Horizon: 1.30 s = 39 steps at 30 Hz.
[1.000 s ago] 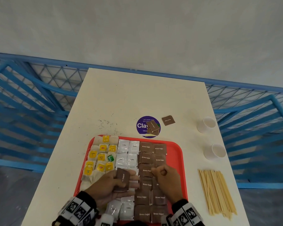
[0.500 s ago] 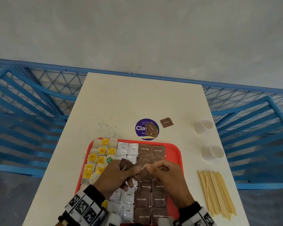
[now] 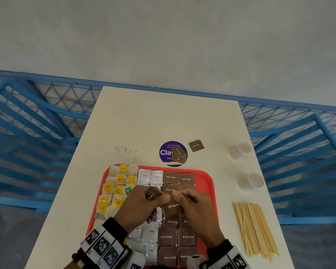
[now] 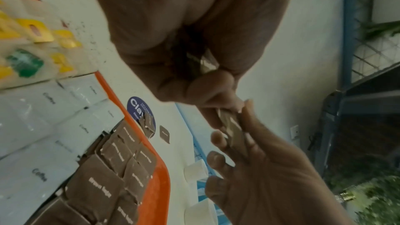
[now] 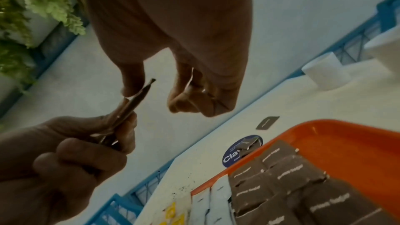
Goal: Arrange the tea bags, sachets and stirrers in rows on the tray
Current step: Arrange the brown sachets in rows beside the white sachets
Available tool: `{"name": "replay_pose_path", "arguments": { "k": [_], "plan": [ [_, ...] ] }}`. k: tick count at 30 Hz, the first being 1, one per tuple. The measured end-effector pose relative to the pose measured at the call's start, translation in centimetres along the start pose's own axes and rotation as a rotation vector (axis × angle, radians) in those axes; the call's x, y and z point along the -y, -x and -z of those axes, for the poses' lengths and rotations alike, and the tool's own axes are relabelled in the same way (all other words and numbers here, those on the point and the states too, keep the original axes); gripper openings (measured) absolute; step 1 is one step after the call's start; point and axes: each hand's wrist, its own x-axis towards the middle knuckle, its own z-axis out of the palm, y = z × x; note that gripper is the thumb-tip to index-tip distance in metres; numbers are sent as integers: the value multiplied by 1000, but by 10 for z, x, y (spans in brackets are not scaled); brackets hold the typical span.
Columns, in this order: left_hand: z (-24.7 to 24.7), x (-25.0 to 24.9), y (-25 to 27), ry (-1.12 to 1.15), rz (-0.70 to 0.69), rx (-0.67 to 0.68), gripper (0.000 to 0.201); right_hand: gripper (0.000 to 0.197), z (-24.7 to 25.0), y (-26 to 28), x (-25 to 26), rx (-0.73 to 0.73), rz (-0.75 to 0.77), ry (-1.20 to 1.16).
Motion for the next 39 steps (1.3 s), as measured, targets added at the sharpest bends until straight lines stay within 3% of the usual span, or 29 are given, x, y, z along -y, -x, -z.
{"name": "replay_pose_path", "arguments": {
  "k": [4, 5, 7, 10, 12, 16, 20, 27, 30, 35, 39],
  "plan": [
    [-2, -1, -2, -46, -13, -20, 19, 57, -5, 2, -1, -73, -30, -12],
    [-3, -2, -2, -42, -8, -32, 20, 61, -4, 3, 1, -101, -35, -41],
    [-1, -3, -3, -25, 12, -45, 21, 56, 1, 5, 5, -89, -26, -91],
    [3, -6, -2, -44, 35, -6, 23, 28, 7, 8, 10, 101, -33, -80],
    [3, -9, -2, -56, 27, -17, 29, 20, 9, 8, 8, 108, -38, -89],
    [-3, -13, 0, -2, 23, -91, 34, 18, 9, 5, 8, -23, -49, -193],
    [-12, -9, 6, -105, 30, 66, 36, 21, 10, 4, 4, -56, -71, -225],
    [-1, -3, 7, -147, 12, 173, 22, 21, 17, 10, -2, -81, -87, -210],
    [-6, -4, 5, -34, 51, 79, 23, 27, 19, 11, -4, -15, -105, -177],
    [-21, 10, -2, 74, 96, -18, 24, 11, 15, 16, -6, 160, -227, -231],
    [-19, 25, 1, 63, 141, -16, 20, 29, 20, 25, -19, 171, -295, -140]
  ]
}}
